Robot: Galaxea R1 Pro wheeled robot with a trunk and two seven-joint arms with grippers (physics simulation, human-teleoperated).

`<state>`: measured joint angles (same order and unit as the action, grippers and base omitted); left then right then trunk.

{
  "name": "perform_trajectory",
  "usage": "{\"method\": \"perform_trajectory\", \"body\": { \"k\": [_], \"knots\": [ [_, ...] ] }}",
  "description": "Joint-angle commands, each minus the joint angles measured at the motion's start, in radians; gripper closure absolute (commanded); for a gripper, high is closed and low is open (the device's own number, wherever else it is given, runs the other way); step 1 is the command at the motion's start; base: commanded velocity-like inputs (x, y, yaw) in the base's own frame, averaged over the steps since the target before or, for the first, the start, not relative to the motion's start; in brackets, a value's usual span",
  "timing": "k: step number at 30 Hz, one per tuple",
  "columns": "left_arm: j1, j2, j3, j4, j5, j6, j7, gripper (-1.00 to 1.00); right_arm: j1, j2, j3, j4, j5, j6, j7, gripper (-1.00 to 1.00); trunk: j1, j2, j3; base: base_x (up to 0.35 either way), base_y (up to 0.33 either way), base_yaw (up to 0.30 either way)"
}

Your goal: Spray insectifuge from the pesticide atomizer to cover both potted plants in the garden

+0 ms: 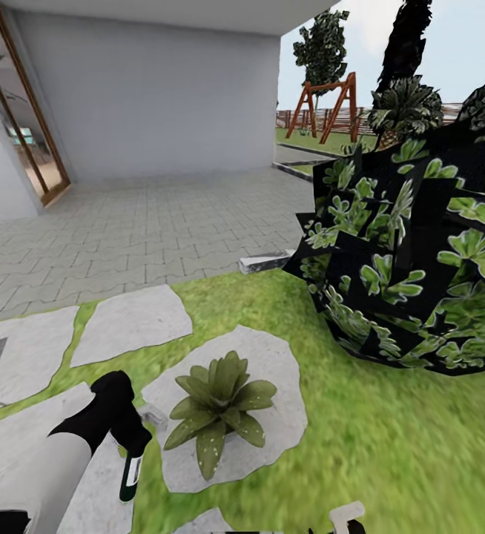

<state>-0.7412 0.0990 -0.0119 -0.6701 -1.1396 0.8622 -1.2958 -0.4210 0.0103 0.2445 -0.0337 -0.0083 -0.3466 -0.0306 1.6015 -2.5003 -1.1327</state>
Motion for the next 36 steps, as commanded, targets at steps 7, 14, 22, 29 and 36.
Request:
{"method": "perform_trajectory", "body": {
  "k": [7, 14, 22, 29, 36],
  "knots": [
    [-0.001, 0.003, 0.000, -0.002, -0.013, 0.009, -0.048, 1.00, -0.001, -0.001, 0.005, 0.002, -0.001, -0.003, -0.004, -1.00, 0.000, 0.000, -0.001, -0.172, 0.087, -0.272],
    [-0.003, 0.003, 0.001, -0.003, -0.020, 0.009, -0.059, 1.00, -0.001, -0.001, 0.005, 0.002, -0.001, -0.003, -0.005, -1.00, 0.000, 0.000, -0.001, -0.152, 0.265, -0.272],
    [-0.004, 0.000, 0.000, -0.003, -0.021, 0.011, -0.060, 1.00, -0.001, -0.001, 0.005, 0.000, -0.001, -0.003, -0.005, -1.00, 0.000, 0.000, -0.001, 0.036, 0.304, -0.131],
    [-0.007, -0.005, 0.000, -0.012, -0.019, 0.012, -0.059, 1.00, -0.001, -0.002, 0.004, 0.000, -0.001, -0.003, -0.005, -1.00, 0.000, 0.000, -0.001, -0.079, 0.267, -0.251],
    [-0.015, -0.010, 0.001, -0.015, -0.019, 0.015, -0.071, 1.00, -0.001, -0.009, 0.004, 0.000, -0.001, -0.003, -0.005, -1.00, 0.000, 0.000, -0.001, 0.059, 0.026, -0.265]
  ]
}}
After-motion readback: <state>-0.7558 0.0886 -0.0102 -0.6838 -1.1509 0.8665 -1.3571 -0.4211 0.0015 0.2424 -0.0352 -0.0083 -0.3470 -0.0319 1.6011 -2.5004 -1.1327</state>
